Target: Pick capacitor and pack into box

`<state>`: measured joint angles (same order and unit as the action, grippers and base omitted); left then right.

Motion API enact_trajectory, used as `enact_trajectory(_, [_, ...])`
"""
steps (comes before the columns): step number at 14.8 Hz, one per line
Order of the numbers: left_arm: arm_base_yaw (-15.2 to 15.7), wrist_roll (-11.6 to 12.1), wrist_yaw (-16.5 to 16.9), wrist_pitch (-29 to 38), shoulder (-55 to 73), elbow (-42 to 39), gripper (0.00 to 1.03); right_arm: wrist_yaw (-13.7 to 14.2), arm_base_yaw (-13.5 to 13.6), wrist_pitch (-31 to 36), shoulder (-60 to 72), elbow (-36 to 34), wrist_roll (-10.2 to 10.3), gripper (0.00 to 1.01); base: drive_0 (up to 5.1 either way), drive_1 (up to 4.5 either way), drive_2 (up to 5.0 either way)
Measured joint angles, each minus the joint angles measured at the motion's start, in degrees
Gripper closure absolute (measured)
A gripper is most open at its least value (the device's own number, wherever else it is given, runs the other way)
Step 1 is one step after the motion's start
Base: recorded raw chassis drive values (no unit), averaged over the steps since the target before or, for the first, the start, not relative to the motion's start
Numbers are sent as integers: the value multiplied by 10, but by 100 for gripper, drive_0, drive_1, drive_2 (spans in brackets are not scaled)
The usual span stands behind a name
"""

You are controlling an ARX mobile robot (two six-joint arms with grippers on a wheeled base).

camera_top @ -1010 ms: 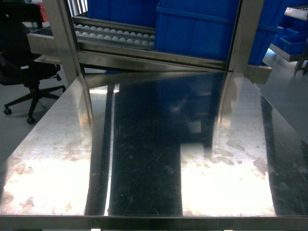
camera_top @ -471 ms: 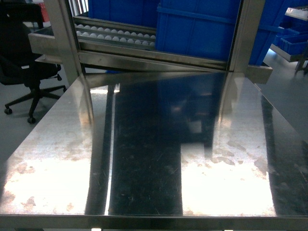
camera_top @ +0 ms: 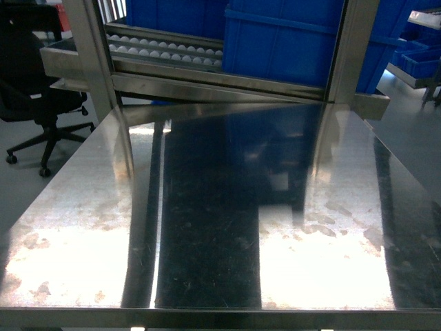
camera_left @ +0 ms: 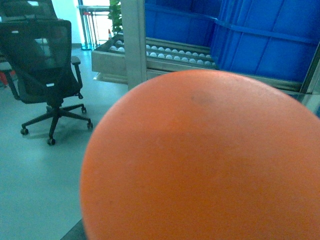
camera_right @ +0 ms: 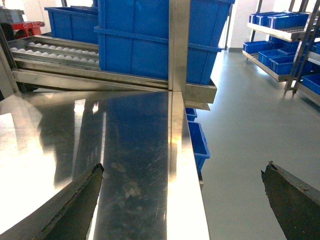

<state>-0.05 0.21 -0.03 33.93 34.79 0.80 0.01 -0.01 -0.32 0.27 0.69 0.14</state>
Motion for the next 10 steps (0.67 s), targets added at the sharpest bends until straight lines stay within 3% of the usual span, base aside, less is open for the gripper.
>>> enact_trajectory(10, [0, 0, 0, -188, -196, 0, 59, 0, 0, 0, 0, 0, 0, 3, 0, 0, 0])
